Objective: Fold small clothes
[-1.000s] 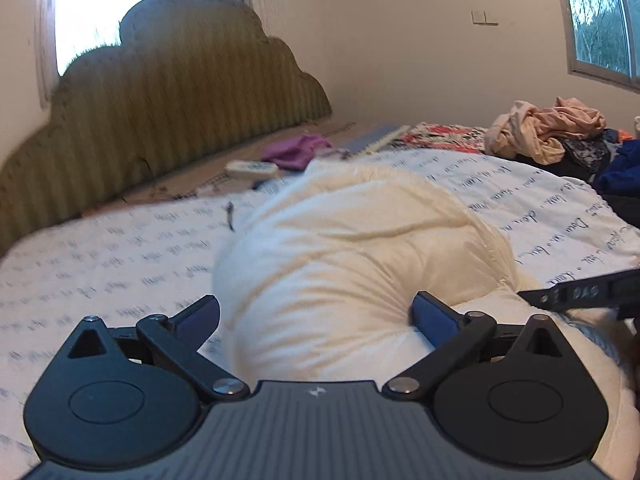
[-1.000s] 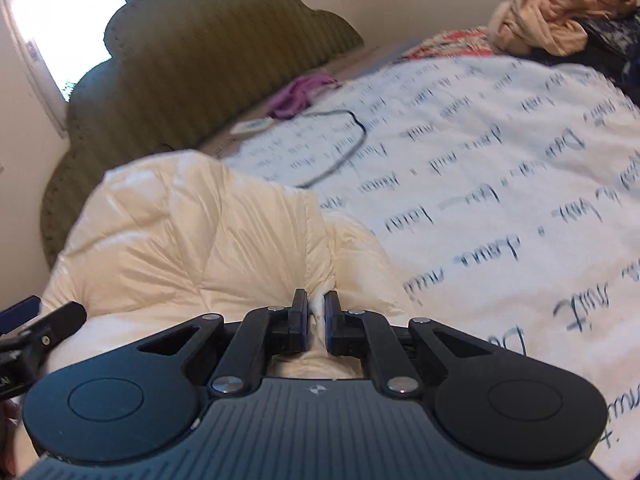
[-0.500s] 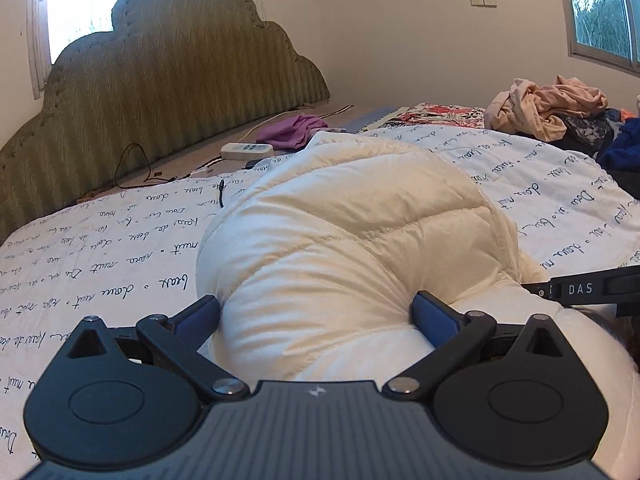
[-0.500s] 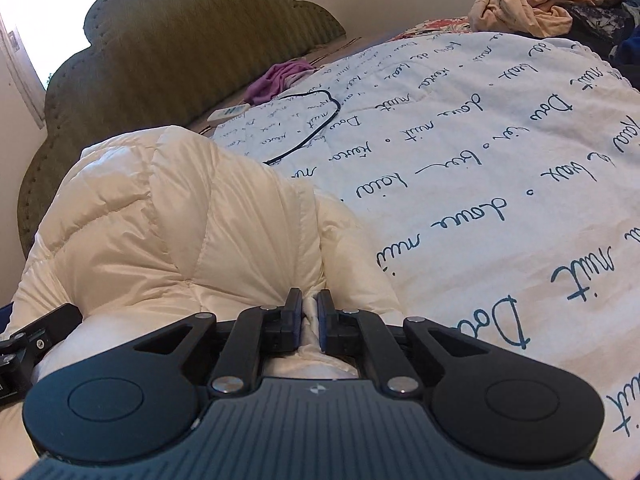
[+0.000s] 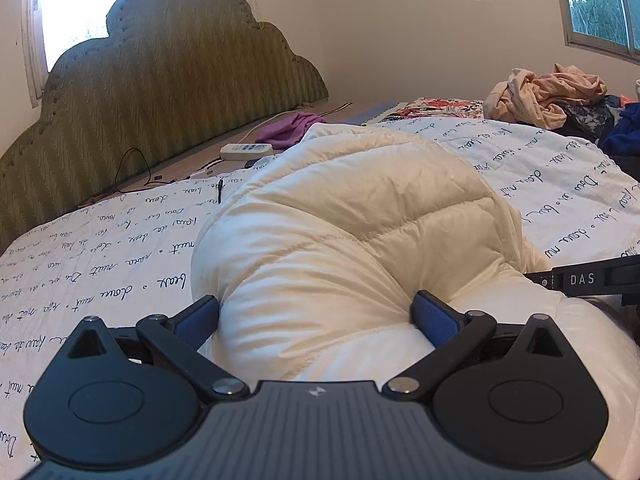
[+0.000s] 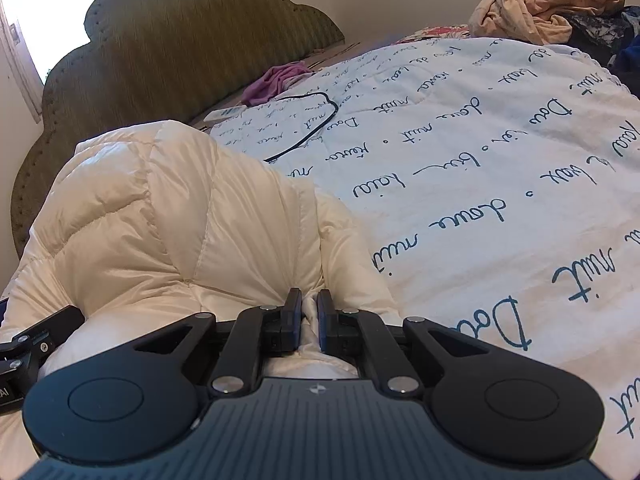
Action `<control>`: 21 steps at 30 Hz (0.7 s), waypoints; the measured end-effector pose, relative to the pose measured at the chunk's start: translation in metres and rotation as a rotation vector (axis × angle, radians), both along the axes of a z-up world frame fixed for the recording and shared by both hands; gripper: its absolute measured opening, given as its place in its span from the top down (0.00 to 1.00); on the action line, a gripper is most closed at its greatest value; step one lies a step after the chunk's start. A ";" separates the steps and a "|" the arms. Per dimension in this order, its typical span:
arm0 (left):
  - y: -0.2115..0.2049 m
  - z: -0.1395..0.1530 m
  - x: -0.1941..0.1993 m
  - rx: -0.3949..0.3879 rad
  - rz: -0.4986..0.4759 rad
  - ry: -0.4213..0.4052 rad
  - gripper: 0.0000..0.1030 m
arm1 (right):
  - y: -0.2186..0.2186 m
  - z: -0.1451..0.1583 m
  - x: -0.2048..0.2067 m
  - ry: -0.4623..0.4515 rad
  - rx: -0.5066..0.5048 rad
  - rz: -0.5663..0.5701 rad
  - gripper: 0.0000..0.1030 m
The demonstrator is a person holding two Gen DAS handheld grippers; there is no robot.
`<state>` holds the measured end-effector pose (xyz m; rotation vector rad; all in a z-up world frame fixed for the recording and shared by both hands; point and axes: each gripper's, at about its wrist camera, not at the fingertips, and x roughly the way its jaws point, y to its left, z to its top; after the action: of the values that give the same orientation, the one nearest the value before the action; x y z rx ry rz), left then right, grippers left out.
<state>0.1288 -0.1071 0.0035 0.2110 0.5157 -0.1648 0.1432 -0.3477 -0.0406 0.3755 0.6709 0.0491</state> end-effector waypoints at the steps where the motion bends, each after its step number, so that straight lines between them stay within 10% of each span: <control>1: 0.000 -0.001 -0.001 -0.002 0.000 -0.006 0.00 | 0.000 0.000 0.000 -0.003 0.001 -0.002 0.87; 5: 0.004 0.000 -0.004 -0.018 -0.008 -0.033 0.00 | -0.007 0.004 0.000 0.006 0.046 -0.001 0.80; 11: 0.020 0.017 -0.020 -0.069 0.010 -0.041 0.00 | -0.019 0.032 -0.021 -0.059 0.129 0.030 0.14; 17: 0.043 0.029 -0.042 -0.130 0.001 -0.052 0.00 | -0.022 0.043 -0.035 -0.036 0.013 0.095 0.04; 21: 0.071 0.024 -0.034 -0.320 -0.051 0.089 0.00 | -0.043 0.023 -0.032 0.047 0.121 0.106 0.00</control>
<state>0.0948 -0.0359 0.0275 -0.0961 0.5647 -0.3046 0.1110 -0.3911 -0.0172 0.4587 0.7361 0.1830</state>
